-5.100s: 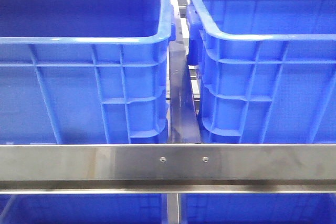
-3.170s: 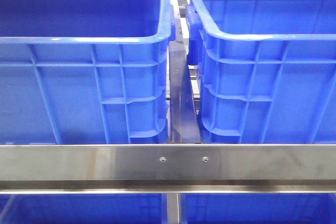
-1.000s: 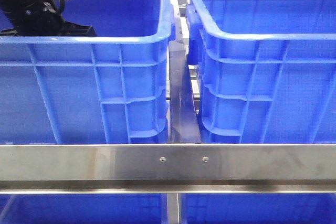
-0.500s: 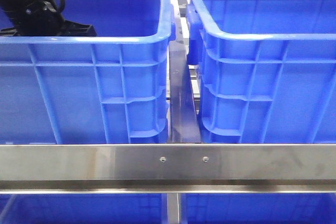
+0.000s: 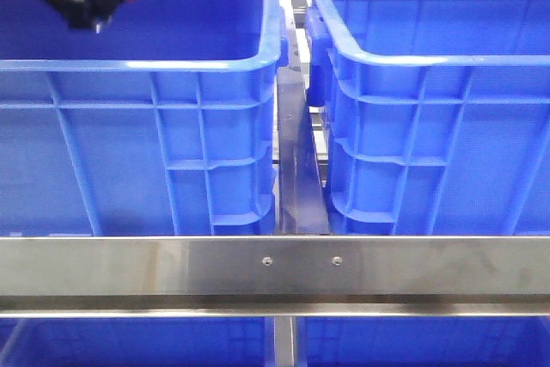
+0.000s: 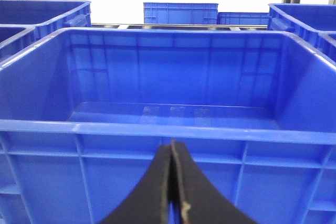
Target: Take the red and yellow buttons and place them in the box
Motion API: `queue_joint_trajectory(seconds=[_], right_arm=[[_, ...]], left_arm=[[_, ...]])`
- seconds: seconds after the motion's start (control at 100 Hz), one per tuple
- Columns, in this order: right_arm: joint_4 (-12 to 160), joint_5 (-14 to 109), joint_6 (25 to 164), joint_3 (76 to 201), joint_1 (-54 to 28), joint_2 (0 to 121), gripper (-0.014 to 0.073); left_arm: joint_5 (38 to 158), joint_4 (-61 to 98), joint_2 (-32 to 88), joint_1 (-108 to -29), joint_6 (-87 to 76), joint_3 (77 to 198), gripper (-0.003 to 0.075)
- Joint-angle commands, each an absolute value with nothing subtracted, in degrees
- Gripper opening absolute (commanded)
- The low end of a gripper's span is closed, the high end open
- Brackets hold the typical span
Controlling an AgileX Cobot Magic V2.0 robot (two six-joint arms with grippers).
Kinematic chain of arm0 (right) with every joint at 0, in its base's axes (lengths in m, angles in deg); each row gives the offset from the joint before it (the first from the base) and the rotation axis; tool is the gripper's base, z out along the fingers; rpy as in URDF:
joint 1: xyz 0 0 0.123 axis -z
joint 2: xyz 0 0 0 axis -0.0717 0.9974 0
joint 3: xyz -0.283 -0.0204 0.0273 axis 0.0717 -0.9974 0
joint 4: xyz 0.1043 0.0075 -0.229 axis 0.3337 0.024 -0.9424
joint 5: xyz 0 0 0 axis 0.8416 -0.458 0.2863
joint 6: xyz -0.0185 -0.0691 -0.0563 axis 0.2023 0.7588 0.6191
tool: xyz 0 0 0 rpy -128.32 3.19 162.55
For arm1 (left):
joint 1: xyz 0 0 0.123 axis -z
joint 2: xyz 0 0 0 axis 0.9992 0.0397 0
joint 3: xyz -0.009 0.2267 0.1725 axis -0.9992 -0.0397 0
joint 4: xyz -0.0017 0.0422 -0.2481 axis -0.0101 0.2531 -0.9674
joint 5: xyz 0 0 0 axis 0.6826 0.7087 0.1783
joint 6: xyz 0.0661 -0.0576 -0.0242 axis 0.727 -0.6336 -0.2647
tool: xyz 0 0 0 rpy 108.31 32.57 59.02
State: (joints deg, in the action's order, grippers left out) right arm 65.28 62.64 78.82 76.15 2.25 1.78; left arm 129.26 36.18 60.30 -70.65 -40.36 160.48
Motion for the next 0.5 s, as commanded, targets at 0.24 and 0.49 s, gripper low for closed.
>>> queue_joint_trajectory(seconds=[0.24, 0.49], right_arm=[[64.8, 69.1, 78.8, 77.3, 2.2, 0.3, -0.0068], [64.8, 71.9, 78.8, 77.6, 2.2, 0.3, -0.0068]], left_arm=[[129.5, 35.3, 48.1, -56.1, -38.8, 162.3, -0.0019], [129.5, 35.3, 47.3, -44.7, -38.7, 162.3, -0.0019]])
